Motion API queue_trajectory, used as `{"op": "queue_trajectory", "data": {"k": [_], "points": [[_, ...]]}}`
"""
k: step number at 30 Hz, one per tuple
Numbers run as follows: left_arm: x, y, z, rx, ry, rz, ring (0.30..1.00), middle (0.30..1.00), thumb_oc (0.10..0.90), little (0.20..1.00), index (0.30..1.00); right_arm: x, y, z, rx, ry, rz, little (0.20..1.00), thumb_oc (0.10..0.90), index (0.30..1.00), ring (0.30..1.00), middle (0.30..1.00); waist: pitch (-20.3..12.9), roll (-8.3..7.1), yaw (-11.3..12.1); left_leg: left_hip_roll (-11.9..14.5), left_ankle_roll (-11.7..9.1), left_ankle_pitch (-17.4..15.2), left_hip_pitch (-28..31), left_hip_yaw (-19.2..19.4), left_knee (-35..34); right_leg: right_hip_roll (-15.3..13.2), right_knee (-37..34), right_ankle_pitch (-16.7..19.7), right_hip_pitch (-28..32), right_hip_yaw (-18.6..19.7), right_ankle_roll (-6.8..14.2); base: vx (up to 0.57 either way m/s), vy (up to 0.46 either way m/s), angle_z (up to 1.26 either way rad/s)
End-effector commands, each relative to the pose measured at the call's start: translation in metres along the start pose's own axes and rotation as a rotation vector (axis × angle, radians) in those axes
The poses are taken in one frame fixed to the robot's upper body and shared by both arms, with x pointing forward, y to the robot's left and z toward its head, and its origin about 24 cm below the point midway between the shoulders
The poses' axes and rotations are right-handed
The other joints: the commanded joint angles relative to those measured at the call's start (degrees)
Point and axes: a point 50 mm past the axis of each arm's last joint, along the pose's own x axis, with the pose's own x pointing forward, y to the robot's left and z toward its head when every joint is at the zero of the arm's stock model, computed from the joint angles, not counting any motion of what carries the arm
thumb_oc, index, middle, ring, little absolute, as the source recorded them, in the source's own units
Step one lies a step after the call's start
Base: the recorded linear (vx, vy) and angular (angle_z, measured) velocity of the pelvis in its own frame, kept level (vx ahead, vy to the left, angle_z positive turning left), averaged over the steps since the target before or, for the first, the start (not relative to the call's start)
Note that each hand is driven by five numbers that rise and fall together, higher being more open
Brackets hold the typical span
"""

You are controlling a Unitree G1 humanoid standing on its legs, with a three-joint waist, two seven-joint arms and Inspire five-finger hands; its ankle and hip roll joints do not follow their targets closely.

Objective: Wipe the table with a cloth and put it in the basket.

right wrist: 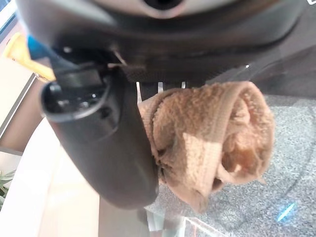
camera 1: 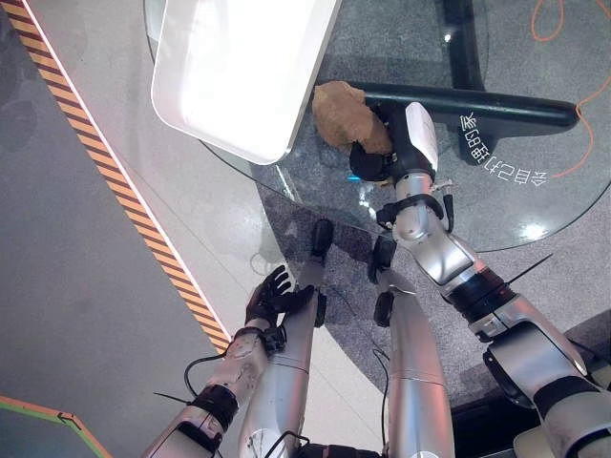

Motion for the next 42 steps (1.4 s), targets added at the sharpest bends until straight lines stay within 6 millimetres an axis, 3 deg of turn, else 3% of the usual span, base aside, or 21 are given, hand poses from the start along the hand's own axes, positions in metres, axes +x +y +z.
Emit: {"op": "queue_trajectory", "data": {"k": [1,18,42], "points": [[-0.033,0.006,-0.057,0.0,0.143,0.016,0.9,0.9,0.8,0.9,0.9,-0.024,0.028,0.039,0.066,-0.219,0.232,0.2,0.1,0.3,0.3,0.3,-0.6,1.25,0.8,-3.7,4.9,-4.7,-0.2,2.4,3.7,1.8,-7.0,6.3,-0.4,1.7,3.2,0.0,0.0,0.0],[-0.03,0.011,-0.053,0.009,0.135,0.02,0.9,0.9,0.8,0.9,0.9,-0.039,0.043,0.043,-0.003,-0.265,0.406,0.2,0.1,0.3,0.3,0.3,-0.6,0.71,0.6,-3.5,4.7,-4.5,0.3,2.7,3.2,1.9,-7.6,6.1,0.2,1.5,3.1,0.0,0.0,0.0],[-0.028,0.018,-0.054,0.019,0.142,0.044,0.9,0.9,0.8,0.9,0.9,-0.026,0.023,0.047,0.044,-0.263,0.278,0.2,0.1,0.3,0.3,0.3,-0.6,0.0,0.3,-3.4,5.0,-4.8,0.8,2.6,3.3,2.1,-7.8,6.5,0.7,1.8,3.1,0.0,-0.001,0.01]]}}
